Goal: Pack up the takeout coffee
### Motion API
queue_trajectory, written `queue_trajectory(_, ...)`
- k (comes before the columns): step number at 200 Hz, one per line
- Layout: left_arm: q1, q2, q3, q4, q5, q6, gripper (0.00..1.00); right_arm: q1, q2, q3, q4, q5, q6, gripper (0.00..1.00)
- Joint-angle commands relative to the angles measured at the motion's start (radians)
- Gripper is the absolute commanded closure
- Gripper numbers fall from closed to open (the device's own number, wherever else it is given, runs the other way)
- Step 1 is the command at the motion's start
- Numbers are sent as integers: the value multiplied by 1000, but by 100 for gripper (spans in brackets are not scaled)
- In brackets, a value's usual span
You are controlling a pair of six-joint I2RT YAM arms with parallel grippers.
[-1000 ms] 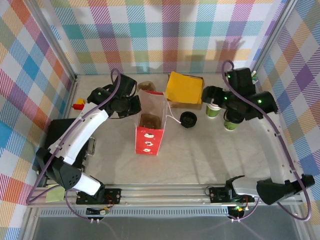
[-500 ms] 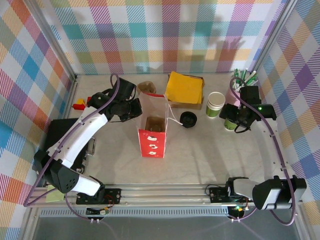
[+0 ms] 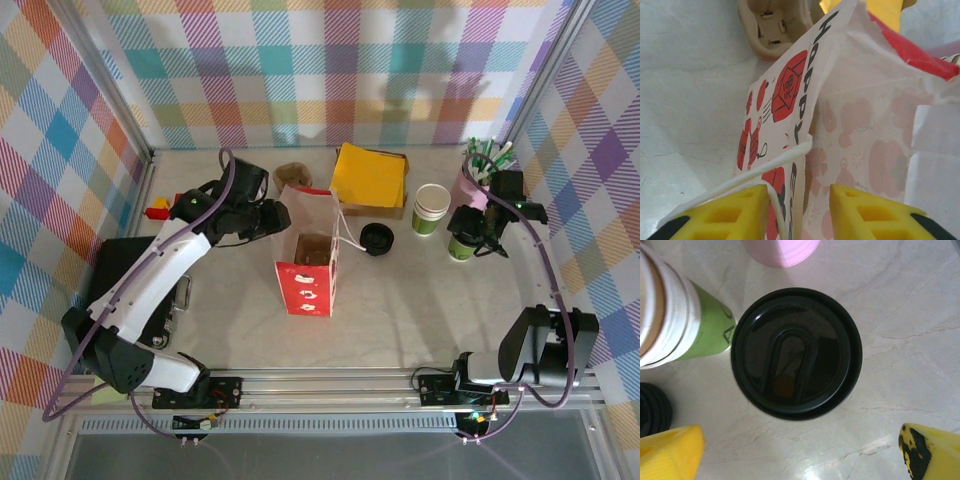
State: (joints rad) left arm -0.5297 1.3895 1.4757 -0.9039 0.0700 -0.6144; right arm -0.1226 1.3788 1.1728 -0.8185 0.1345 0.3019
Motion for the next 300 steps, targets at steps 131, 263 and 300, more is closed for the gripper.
queue_trajectory(131, -1, -14, -12, 56, 11, 80, 60, -19, 185, 129, -7, -18, -50, 12)
queue_trajectory(263, 2, -4, -12, 62, 25, 79, 60, -32, 246, 178, -58, -28, -81, 18)
queue_trajectory(300, 2, -5, -15, 65, 26, 79, 60, -31, 274, 211, -98, -34, -93, 18)
